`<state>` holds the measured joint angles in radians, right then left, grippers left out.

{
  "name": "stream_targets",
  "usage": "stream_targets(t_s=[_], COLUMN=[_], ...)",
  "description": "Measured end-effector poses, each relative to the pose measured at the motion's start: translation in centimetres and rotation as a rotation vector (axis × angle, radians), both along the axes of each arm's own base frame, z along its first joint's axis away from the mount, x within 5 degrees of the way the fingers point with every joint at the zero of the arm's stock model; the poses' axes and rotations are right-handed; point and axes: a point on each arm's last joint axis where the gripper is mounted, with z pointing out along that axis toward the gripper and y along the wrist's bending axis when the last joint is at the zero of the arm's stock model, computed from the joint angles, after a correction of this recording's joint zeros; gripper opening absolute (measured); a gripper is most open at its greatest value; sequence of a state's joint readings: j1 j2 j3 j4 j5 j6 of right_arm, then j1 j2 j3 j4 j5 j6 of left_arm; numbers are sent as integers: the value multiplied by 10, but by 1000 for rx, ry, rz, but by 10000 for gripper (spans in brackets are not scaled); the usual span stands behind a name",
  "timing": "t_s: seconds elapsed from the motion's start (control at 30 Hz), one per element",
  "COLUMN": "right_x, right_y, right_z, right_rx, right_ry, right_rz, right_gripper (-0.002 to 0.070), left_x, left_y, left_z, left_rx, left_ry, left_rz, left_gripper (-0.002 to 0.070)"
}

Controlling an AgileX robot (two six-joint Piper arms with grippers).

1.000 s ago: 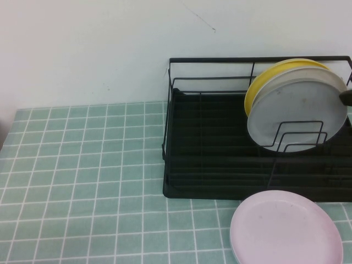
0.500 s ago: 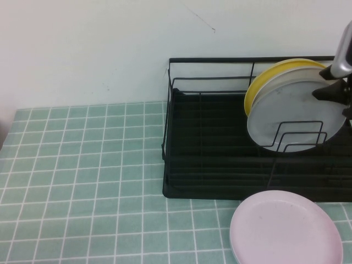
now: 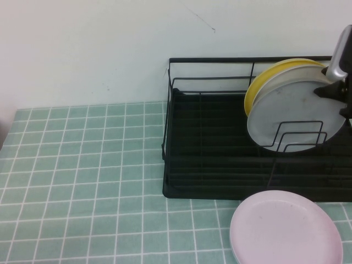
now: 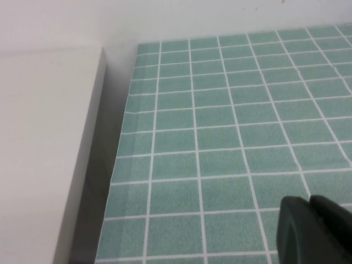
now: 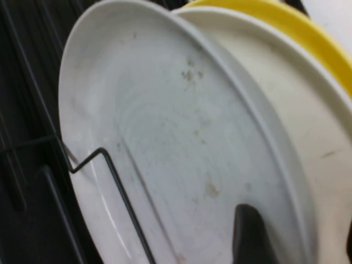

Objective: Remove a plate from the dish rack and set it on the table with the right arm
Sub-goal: Grasp the plate from the shelf

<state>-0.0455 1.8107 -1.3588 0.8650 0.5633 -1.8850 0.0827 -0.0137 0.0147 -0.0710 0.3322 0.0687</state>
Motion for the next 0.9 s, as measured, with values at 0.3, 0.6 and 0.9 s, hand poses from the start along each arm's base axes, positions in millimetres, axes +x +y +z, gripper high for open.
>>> stream_targets(t_s=[0.3,0.6,0.9], right_x=[8,8,-17], right_y=[0,1,4], right_z=[-16,-18,35], right_rx=[15,9,22], right_ry=[21,23,-49], right_rz=[-21,7,9], right_gripper=[343,114,105], left_x=[0,0,0], left_y=[0,0,0], left_z=[0,0,0], left_rx=[0,0,2], left_ry=[0,0,0], left_rz=[0,0,-1], left_gripper=[-3,-3,-3])
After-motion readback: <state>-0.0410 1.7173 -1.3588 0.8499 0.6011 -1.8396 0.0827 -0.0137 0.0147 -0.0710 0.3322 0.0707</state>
